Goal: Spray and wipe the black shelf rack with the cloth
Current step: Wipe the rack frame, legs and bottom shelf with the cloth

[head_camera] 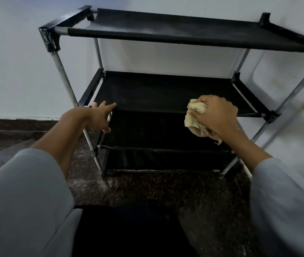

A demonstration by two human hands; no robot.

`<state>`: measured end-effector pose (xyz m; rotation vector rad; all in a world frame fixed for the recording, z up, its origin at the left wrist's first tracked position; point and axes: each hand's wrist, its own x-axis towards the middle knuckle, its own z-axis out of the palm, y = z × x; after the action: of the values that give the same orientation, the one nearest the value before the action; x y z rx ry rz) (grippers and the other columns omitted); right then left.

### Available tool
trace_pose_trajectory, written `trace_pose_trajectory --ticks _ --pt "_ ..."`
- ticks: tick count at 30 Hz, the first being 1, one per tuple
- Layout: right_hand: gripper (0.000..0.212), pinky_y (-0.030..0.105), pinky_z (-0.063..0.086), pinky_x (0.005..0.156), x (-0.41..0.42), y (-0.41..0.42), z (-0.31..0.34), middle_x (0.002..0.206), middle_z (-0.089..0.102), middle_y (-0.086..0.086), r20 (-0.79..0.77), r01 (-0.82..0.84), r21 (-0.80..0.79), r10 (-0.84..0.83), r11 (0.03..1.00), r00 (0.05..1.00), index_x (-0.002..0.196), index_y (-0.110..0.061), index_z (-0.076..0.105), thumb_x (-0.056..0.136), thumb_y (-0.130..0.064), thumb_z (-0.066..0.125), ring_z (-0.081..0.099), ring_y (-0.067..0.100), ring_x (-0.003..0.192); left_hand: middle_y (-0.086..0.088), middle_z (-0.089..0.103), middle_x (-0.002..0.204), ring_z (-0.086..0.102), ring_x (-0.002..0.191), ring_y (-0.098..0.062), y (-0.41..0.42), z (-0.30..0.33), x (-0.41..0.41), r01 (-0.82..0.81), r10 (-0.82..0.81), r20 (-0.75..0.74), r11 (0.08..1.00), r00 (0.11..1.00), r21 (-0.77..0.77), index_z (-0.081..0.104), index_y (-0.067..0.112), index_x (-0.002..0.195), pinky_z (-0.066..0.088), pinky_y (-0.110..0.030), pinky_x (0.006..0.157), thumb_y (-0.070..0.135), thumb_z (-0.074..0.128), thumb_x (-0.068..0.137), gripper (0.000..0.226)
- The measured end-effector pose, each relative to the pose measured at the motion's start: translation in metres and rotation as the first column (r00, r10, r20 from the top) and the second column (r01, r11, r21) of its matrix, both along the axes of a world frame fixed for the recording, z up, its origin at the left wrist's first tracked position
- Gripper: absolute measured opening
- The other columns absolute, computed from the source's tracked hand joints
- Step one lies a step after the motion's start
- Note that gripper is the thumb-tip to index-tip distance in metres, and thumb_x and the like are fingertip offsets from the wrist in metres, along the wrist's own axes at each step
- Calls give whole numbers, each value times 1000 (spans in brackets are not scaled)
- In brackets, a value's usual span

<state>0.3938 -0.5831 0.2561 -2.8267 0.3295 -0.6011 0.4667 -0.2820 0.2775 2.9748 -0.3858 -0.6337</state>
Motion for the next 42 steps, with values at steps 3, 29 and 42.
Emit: trace_pose_trajectory --ticks 3,29,42 --pt "29 28 33 65 5 13 -10 97 66 -2 82 3 -67 2 998 997 98 -30 69 80 -52 67 63 24 89 -8 -9 159 -6 146 -30 -1 5 1 18 -17 -7 999 1000 40 -5 27 151 13 -44 117 6 57 90 90" --pt "25 28 42 67 -18 -74 -15 93 64 -8 94 -9 -45 13 999 995 93 -31 69 79 -52 67 63 20 85 1 -15 158 13 144 -36 -9 -21 23 -144 120 94 939 988 313 -19 43 144 22 -57 112 30 54 86 94" --pt "27 32 37 71 -6 -14 13 97 69 4 -33 100 -97 -104 990 994 102 -29 69 82 -46 67 64 32 97 -3 1 160 13 145 -29 -17 -8 -4 -15 -39 197 964 980 265 0 29 151 16 -55 114 30 58 90 84"
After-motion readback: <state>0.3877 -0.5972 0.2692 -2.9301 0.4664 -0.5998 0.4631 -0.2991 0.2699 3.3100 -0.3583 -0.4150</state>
